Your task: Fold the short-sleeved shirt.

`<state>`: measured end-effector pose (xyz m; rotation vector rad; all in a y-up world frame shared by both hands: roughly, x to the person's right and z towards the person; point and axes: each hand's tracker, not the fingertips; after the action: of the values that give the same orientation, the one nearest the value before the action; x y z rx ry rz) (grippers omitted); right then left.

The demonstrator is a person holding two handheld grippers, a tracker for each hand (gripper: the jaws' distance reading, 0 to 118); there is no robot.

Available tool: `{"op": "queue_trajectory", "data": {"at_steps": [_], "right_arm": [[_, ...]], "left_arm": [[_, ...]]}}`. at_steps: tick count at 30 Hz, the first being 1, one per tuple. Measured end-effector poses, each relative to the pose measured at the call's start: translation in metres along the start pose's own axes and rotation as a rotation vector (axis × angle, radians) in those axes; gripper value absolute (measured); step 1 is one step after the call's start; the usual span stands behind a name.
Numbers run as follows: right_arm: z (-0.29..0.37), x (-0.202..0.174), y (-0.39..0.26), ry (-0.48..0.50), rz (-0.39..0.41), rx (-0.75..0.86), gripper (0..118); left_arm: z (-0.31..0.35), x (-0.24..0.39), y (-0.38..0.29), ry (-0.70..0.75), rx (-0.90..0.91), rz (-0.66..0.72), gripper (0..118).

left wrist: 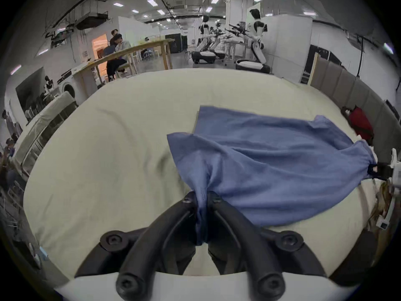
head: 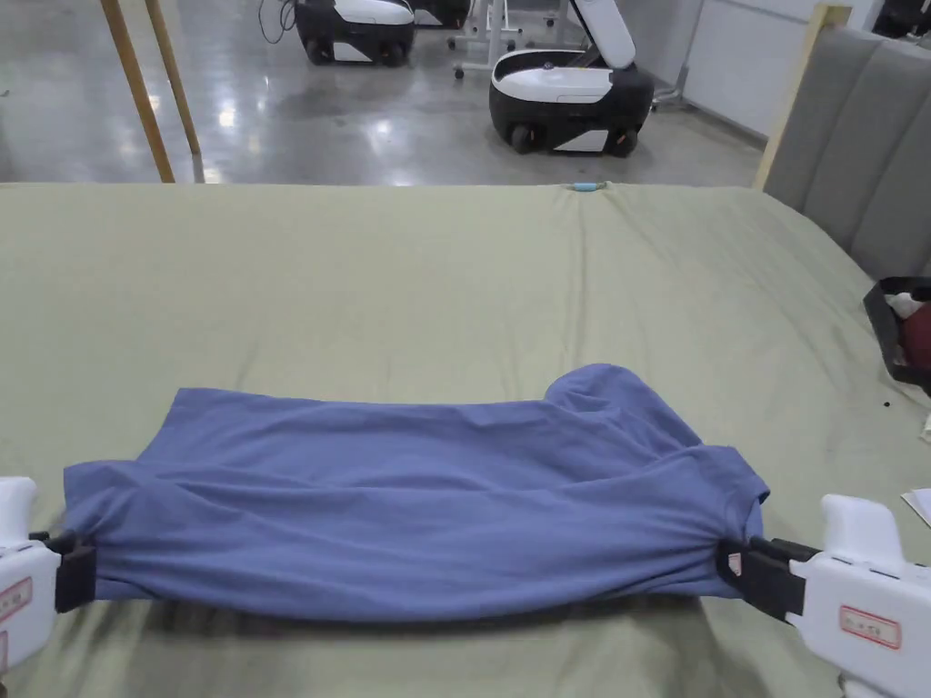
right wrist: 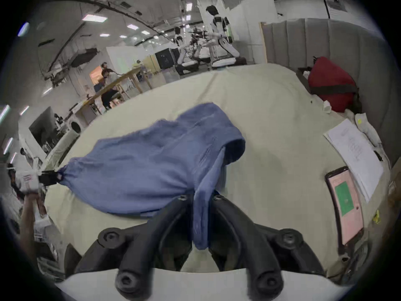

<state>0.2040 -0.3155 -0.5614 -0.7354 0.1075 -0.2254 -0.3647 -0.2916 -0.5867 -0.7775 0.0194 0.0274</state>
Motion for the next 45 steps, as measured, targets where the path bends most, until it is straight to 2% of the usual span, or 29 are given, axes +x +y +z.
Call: {"op": "queue_trajectory", "data": {"at_steps": [4, 10, 11, 12, 13, 14, 16, 18, 20, 21, 22, 23, 24, 25, 28, 29, 30, 31, 34, 38, 39, 40, 41, 42, 44, 45], "right_arm": [[0.049, -0.011, -0.013, -0.009, 0.076, -0.001, 13], [0.052, -0.002, -0.076, -0.038, 0.07, -0.122, 14], [0.045, 0.0, -0.082, -0.047, 0.057, -0.131, 25], [0.041, 0.004, -0.088, -0.044, 0.031, -0.126, 57], [0.04, 0.006, -0.091, -0.032, -0.002, -0.115, 103], [0.042, 0.006, -0.089, -0.022, -0.016, -0.115, 113], [0.055, -0.002, -0.082, -0.027, 0.016, -0.067, 113], [0.084, -0.021, -0.071, -0.014, 0.08, 0.11, 113], [0.101, -0.041, -0.06, -0.003, 0.12, 0.23, 113], [0.106, -0.052, -0.056, 0.009, 0.143, 0.277, 110], [0.109, -0.063, -0.053, 0.005, 0.163, 0.321, 94], [0.111, -0.073, -0.05, -0.003, 0.191, 0.356, 62], [0.112, -0.084, -0.049, -0.003, 0.215, 0.388, 19], [0.112, -0.09, -0.048, 0.006, 0.23, 0.401, 1], [0.101, -0.11, -0.044, -0.063, 0.279, 0.365, 1], [0.1, -0.112, -0.043, -0.034, 0.275, 0.37, 1], [0.098, -0.114, -0.041, 0.016, 0.278, 0.345, 1], [0.095, -0.114, -0.041, 0.024, 0.266, 0.332, 1], [0.088, -0.116, -0.037, 0.004, 0.296, 0.322, 1], [0.074, -0.101, -0.03, -0.006, 0.274, 0.279, 1], [0.07, -0.096, -0.028, -0.013, 0.268, 0.27, 1], [0.066, -0.093, -0.026, -0.022, 0.266, 0.263, 1], [0.062, -0.089, -0.023, -0.033, 0.266, 0.253, 1], [0.057, -0.085, -0.019, -0.046, 0.264, 0.237, 1], [0.048, -0.075, -0.012, -0.059, 0.259, 0.214, 1], [0.043, -0.07, -0.007, -0.069, 0.256, 0.201, 1]], "left_arm": [[0.054, -0.007, -0.011, -0.022, 0.031, -0.016, 6], [0.075, -0.022, -0.089, -0.045, -0.046, 0.096, 8], [0.069, -0.025, -0.099, -0.054, -0.07, 0.13, 18], [0.063, -0.026, -0.105, -0.059, -0.075, 0.138, 47], [0.06, -0.025, -0.111, -0.053, -0.053, 0.121, 96], [0.06, -0.024, -0.113, 0.005, -0.004, 0.092, 115], [0.067, -0.019, -0.106, 0.112, -0.008, 0.048, 117], [0.091, -0.012, -0.099, 0.078, 0.154, 0.037, 117], [0.101, 0.002, -0.087, 0.043, 0.216, 0.014, 117], [0.104, 0.012, -0.083, 0.029, 0.261, -0.003, 115], [0.106, 0.022, -0.081, 0.026, 0.308, -0.023, 106], [0.106, 0.031, -0.078, 0.031, 0.351, -0.047, 79], [0.103, 0.037, -0.075, 0.026, 0.369, -0.074, 32], [0.102, 0.044, -0.071, 0.029, 0.348, -0.092, 0], [0.087, 0.054, -0.06, 0.081, 0.294, -0.152, 0], [0.08, 0.054, -0.059, 0.126, 0.284, -0.162, 0], [0.075, 0.053, -0.054, 0.029, 0.261, -0.151, 0], [0.068, 0.051, -0.05, 0.017, 0.223, -0.132, 0], [0.037, 0.036, -0.033, 0.033, 0.164, -0.144, 0], [-0.02, 0.016, 0.003, 0.02, 0.08, -0.132, 1], [-0.037, 0.012, 0.013, 0.015, 0.072, -0.132, 12], [-0.044, 0.016, 0.024, 0.011, 0.059, -0.14, 51], [-0.061, 0.014, 0.033, 0.006, 0.038, -0.142, 94], [-0.078, 0.013, 0.042, 0.025, 0.001, -0.151, 118], [-0.107, 0.017, 0.059, 0.066, -0.074, -0.187, 115], [-0.119, 0.019, 0.059, 0.038, -0.085, -0.156, 115]]}}
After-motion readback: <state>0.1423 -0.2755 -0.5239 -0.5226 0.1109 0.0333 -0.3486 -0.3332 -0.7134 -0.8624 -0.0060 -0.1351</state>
